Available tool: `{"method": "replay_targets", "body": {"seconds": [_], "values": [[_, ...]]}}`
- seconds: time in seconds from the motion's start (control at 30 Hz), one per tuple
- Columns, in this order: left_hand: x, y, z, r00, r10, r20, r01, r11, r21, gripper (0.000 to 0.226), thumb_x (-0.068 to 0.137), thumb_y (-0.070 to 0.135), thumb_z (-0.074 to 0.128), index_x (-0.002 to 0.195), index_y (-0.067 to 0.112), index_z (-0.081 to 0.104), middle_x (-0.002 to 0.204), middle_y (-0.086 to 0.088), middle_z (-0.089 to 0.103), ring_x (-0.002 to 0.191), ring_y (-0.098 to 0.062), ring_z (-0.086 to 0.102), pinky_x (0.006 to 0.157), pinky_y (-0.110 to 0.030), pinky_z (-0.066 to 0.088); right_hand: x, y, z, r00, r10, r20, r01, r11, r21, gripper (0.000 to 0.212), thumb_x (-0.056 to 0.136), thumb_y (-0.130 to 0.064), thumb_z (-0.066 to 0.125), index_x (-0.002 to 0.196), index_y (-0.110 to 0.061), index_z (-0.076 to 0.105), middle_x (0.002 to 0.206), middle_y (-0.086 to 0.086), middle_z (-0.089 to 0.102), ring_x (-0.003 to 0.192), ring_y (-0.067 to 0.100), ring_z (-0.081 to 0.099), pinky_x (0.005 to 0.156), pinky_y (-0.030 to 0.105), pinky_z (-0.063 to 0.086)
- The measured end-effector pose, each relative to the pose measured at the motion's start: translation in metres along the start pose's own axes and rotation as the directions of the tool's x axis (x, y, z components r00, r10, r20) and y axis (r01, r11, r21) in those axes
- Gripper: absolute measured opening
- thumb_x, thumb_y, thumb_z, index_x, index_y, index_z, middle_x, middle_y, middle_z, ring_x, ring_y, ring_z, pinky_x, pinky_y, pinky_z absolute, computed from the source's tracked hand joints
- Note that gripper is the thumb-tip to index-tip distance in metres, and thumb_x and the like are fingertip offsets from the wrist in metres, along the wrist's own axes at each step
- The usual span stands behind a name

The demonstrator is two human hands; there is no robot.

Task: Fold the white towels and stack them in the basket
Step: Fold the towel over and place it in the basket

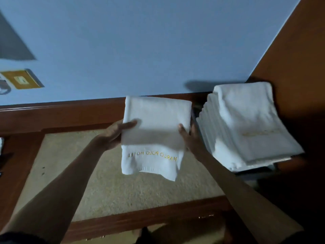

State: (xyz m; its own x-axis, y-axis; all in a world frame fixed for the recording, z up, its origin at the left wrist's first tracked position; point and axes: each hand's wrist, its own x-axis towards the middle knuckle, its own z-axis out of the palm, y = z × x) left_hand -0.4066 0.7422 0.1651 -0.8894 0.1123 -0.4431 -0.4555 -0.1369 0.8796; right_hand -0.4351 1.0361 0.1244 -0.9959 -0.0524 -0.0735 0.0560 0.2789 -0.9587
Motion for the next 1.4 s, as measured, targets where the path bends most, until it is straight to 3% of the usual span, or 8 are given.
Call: {"method": "replay_targets", "body": {"seconds": [0.13, 0.33, 0.7, 0.83, 0.9, 1.07, 1.27, 1.4], "values": [[-0.033, 0.057, 0.069, 0.99, 0.084, 0.11, -0.086, 0.996, 0.017, 0.067, 0.039, 0.049, 0.096, 0.102, 0.033, 0.083, 0.119, 0.005, 0.075, 0.1, -0.015, 0.073, 0.08, -0.03, 0.06, -0.02, -0.066, -0.067, 0.958, -0.205, -0.202, 0.215, 0.976, 0.028, 0.03, 0.099, -0.04, 0.061, 0.116, -0.015, 0.062, 0.113, -0.001, 0.072, 0.107, 0.009, 0.067, 0.1, 0.045, 0.05], [-0.037, 0.111, 0.179, 0.966, 0.202, 0.163, -0.193, 0.979, -0.069, 0.04, 0.095, 0.032, 0.058, 0.134, 0.023, 0.065, 0.131, -0.007, 0.07, 0.117, -0.027, 0.069, 0.101, -0.044, 0.051, -0.029, -0.126, -0.18, 0.911, -0.178, -0.373, 0.181, 0.983, -0.026, 0.042, 0.095, -0.052, 0.062, 0.097, -0.01, 0.061, 0.081, 0.0, 0.067, 0.073, 0.009, 0.065, 0.073, 0.028, 0.052], [0.029, 0.1, 0.343, 0.954, 0.113, 0.278, -0.066, 0.983, -0.17, 0.046, 0.097, 0.032, 0.062, 0.136, 0.008, 0.063, 0.129, -0.017, 0.069, 0.117, -0.034, 0.067, 0.107, -0.048, 0.05, 0.005, -0.118, -0.336, 0.813, -0.057, -0.579, -0.088, 0.972, -0.219, 0.052, 0.085, -0.056, 0.071, 0.059, -0.019, 0.046, 0.059, -0.009, 0.045, 0.065, 0.014, 0.051, 0.055, 0.03, 0.035], [0.072, 0.094, 0.363, 0.951, 0.056, 0.303, 0.012, 0.976, -0.218, 0.051, 0.092, 0.034, 0.069, 0.137, 0.011, 0.063, 0.131, -0.015, 0.069, 0.124, -0.033, 0.064, 0.111, -0.051, 0.046, 0.044, -0.107, -0.363, 0.818, -0.058, -0.572, -0.128, 0.952, -0.279, 0.044, 0.083, -0.059, 0.071, 0.071, -0.019, 0.058, 0.07, -0.005, 0.056, 0.075, 0.019, 0.058, 0.067, 0.03, 0.041], [0.093, 0.092, 0.364, 0.963, 0.002, 0.269, 0.038, 0.989, -0.145, 0.047, 0.092, 0.035, 0.07, 0.133, 0.013, 0.064, 0.126, -0.013, 0.071, 0.117, -0.032, 0.067, 0.105, -0.049, 0.052, 0.066, -0.099, -0.368, 0.827, -0.074, -0.557, -0.129, 0.94, -0.316, 0.043, 0.087, -0.055, 0.07, 0.104, -0.015, 0.071, 0.103, 0.004, 0.07, 0.1, 0.024, 0.065, 0.088, 0.033, 0.049], [0.142, 0.084, 0.339, 0.983, -0.16, 0.092, 0.142, 0.974, 0.179, 0.04, 0.087, 0.044, 0.076, 0.111, 0.014, 0.066, 0.103, -0.011, 0.071, 0.091, -0.029, 0.07, 0.086, -0.04, 0.057, 0.101, -0.06, -0.357, 0.913, 0.095, -0.396, -0.26, 0.885, -0.387, 0.056, 0.097, -0.037, 0.065, 0.138, -0.001, 0.053, 0.133, 0.017, 0.061, 0.124, 0.03, 0.057, 0.097, 0.033, 0.042], [0.18, 0.109, 0.339, 0.995, 0.056, -0.08, -0.033, 0.963, 0.267, 0.067, 0.076, 0.06, 0.083, 0.117, 0.013, 0.057, 0.104, -0.013, 0.07, 0.085, -0.029, 0.075, 0.074, -0.04, 0.063, 0.113, -0.011, -0.342, 0.932, 0.171, -0.321, -0.323, 0.792, -0.518, 0.065, 0.099, -0.042, 0.06, 0.146, -0.003, 0.041, 0.147, 0.02, 0.048, 0.134, 0.038, 0.047, 0.106, 0.04, 0.039], [0.19, 0.117, 0.351, 0.985, 0.158, -0.068, -0.123, 0.924, 0.363, 0.049, 0.08, 0.033, 0.087, 0.113, 0.008, 0.062, 0.105, -0.014, 0.072, 0.08, -0.028, 0.074, 0.061, -0.034, 0.061, 0.116, -0.005, -0.333, 0.93, 0.117, -0.349, -0.293, 0.811, -0.507, 0.067, 0.095, -0.041, 0.067, 0.144, -0.002, 0.044, 0.145, 0.019, 0.05, 0.135, 0.037, 0.046, 0.104, 0.038, 0.038]]}}
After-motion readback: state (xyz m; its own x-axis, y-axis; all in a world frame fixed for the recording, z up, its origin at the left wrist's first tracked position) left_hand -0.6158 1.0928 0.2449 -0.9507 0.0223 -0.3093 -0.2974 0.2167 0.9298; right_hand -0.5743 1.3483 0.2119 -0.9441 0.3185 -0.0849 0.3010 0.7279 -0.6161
